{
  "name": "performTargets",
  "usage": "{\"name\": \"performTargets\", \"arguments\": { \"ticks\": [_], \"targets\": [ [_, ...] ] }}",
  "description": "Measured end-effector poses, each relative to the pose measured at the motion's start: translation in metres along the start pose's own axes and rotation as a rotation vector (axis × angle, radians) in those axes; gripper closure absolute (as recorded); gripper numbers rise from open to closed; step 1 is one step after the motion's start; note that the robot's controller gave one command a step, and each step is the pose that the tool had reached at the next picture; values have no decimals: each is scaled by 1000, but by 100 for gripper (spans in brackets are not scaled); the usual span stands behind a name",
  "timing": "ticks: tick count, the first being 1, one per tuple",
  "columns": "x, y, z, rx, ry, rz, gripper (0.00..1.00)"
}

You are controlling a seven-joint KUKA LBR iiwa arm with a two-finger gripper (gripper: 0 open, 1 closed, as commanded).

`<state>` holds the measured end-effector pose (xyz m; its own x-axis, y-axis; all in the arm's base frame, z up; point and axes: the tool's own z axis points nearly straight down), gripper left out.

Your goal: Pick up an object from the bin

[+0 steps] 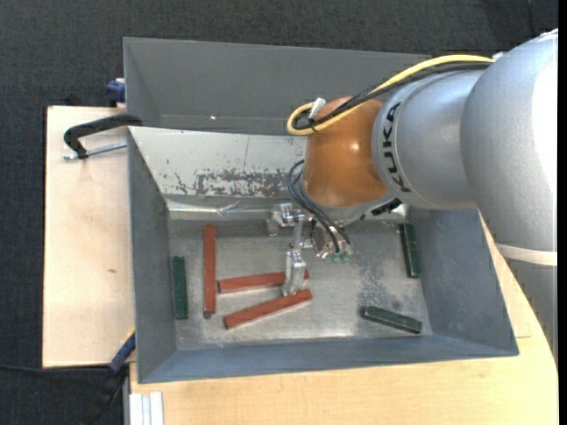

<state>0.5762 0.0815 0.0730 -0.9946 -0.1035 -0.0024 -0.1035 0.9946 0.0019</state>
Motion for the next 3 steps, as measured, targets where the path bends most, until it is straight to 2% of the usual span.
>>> {"name": "performTargets", "arguments": {
  "ticks": [1,2,3],
  "targets": [
    [-1,1,2,0,0,2,100],
    [-1,1,2,0,0,2,100],
    [16,4,-176,0,-9,8,100]
  ]
}}
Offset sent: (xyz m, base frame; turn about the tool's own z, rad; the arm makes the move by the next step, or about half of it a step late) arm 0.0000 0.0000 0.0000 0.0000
